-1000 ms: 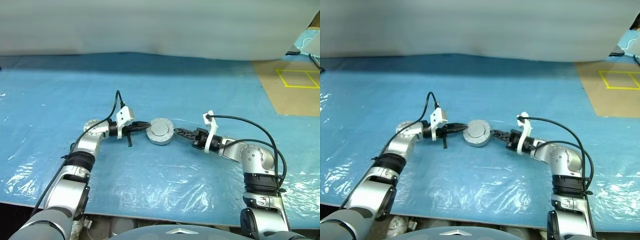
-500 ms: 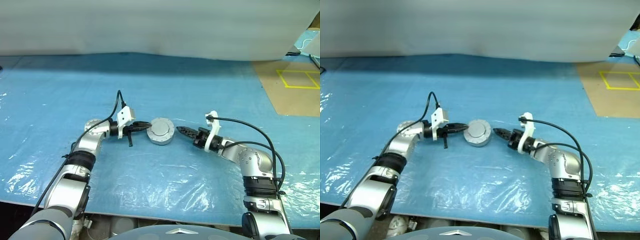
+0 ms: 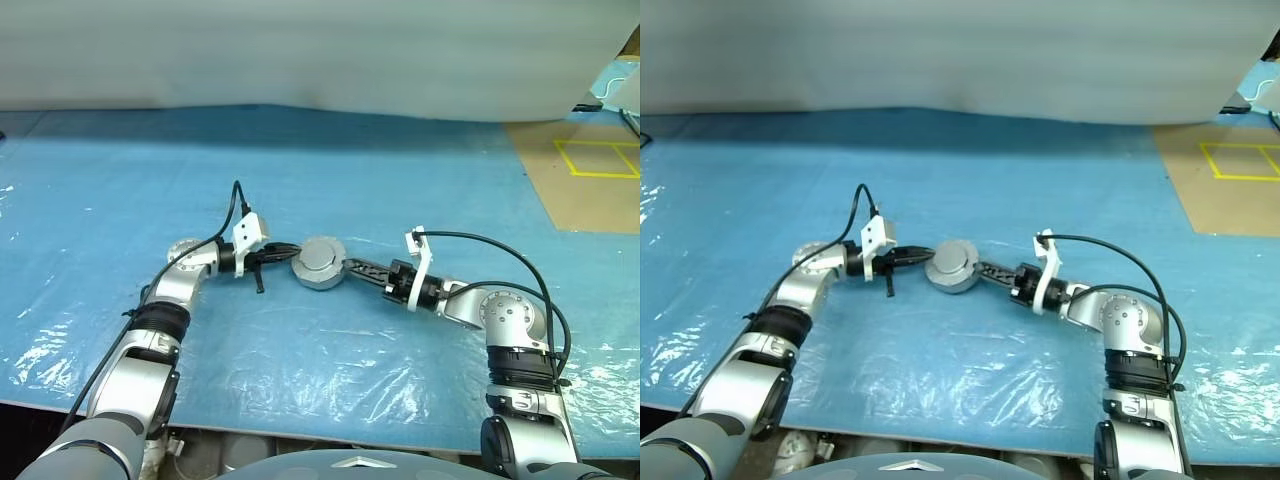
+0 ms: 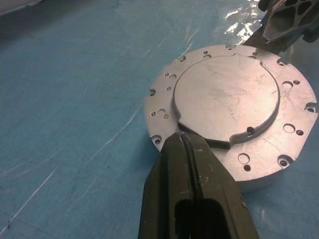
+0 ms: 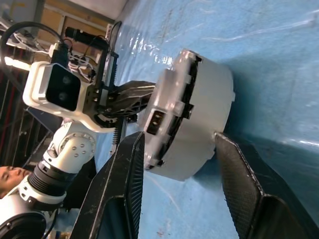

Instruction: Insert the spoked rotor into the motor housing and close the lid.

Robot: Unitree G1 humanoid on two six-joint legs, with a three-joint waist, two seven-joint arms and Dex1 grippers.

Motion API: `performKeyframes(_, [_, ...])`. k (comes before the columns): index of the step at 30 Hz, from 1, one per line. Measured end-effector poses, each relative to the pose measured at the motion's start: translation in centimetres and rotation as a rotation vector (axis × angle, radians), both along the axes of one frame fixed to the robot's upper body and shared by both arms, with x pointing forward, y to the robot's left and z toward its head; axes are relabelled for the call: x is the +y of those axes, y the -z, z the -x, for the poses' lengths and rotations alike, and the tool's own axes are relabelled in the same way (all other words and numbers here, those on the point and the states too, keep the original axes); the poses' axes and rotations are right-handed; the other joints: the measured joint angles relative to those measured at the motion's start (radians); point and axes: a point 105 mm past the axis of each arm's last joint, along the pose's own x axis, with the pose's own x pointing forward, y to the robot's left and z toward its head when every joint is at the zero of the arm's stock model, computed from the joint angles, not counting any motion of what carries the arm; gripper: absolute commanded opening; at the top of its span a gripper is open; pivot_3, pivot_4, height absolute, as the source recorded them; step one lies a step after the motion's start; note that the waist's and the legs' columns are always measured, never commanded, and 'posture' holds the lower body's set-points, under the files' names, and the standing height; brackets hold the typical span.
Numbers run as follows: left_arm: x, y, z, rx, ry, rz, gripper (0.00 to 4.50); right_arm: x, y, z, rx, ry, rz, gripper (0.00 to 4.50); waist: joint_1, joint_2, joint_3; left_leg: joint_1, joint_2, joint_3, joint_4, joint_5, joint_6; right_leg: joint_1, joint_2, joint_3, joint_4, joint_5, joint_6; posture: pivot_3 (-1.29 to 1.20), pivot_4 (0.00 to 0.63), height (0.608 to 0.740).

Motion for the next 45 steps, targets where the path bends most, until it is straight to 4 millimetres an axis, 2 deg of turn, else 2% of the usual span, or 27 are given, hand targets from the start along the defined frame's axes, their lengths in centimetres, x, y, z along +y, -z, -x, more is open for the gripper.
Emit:
performKeyframes(10, [-0.1,0.0,0.0,-0.002,0.003,0.001,0.00,-0.3,0.1,-0.1,0.003,0.016,0.013,2.27,0.000,0.000,0.000,0.000,0.000,0.000,0.000,0.000,0.000,0.000,0.000,0.000,0.000,0.000,0.000,0.00,0.150,0.740])
performKeyframes(25, [0.4,0.0,-0.2,-0.001,-0.020,0.002,0.00,2.6,1.1,-0.1,0.068,-0.035,-0.035,2.27,-0.001,0.000,0.000,0.000,0.000,0.000,0.000,0.000,0.000,0.000,0.000,0.000,0.000,0.000,-0.001,0.00,0.150,0.740])
performKeyframes(31, [0.4,0.1,-0.2,0.001,-0.021,0.003,0.00,1.8,0.5,-0.1,0.059,-0.036,-0.052,2.27,0.003,0.000,0.000,-0.001,0.001,0.000,0.000,0.000,0.000,0.000,0.000,-0.002,0.000,0.000,0.000,0.00,0.150,0.740])
performKeyframes(35, [0.4,0.1,-0.2,0.001,-0.023,0.003,0.00,2.4,0.6,0.0,0.065,-0.048,-0.054,2.27,0.002,0.000,0.000,-0.001,0.001,0.000,0.000,0.000,0.000,0.000,0.000,-0.002,0.000,0.000,0.000,0.00,0.150,0.740])
performKeyframes(40, [0.5,-0.2,-0.3,-0.014,-0.025,0.005,0.00,2.7,1.0,-0.1,0.075,-0.033,-0.041,1.22,0.001,0.000,0.000,-0.001,0.001,0.000,0.000,0.000,0.000,0.000,0.000,-0.001,0.000,0.000,0.000,0.00,0.150,0.740])
performKeyframes(45, [0.5,-0.2,-0.3,-0.015,-0.025,0.005,0.00,2.6,1.0,-0.2,0.070,-0.026,-0.039,1.21,0.001,0.000,0.000,-0.001,0.001,0.000,0.000,0.000,0.000,0.000,0.000,-0.001,0.000,0.000,0.000,0.00,0.150,0.740])
